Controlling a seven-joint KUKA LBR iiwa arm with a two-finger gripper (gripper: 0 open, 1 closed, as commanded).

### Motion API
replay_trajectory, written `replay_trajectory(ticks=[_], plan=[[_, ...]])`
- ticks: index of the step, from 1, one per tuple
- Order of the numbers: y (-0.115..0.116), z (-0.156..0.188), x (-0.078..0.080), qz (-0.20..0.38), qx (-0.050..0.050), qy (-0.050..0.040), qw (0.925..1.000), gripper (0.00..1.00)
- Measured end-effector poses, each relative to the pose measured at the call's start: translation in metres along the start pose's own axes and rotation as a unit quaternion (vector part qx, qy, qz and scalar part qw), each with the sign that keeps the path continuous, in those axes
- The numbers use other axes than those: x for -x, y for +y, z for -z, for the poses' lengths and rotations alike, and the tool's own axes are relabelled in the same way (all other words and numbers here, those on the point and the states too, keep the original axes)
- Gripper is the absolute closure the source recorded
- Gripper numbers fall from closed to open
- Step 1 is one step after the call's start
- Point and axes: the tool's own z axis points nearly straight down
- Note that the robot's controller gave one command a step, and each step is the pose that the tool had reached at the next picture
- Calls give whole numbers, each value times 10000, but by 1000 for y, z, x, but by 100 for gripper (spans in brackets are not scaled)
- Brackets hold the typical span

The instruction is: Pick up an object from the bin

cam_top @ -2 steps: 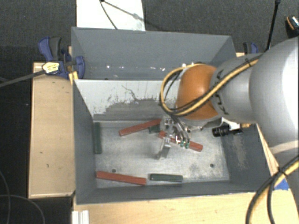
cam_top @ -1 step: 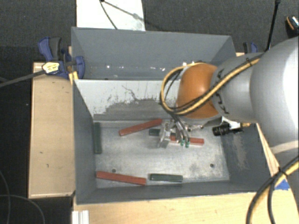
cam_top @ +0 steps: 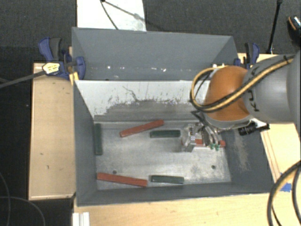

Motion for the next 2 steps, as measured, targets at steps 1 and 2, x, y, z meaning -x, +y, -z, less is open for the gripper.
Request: replay_trajectory(ticks=[1,2], plan=[[5,0,0,21,15,3,10000,0],[5,0,0,14,17,3,10000,100]])
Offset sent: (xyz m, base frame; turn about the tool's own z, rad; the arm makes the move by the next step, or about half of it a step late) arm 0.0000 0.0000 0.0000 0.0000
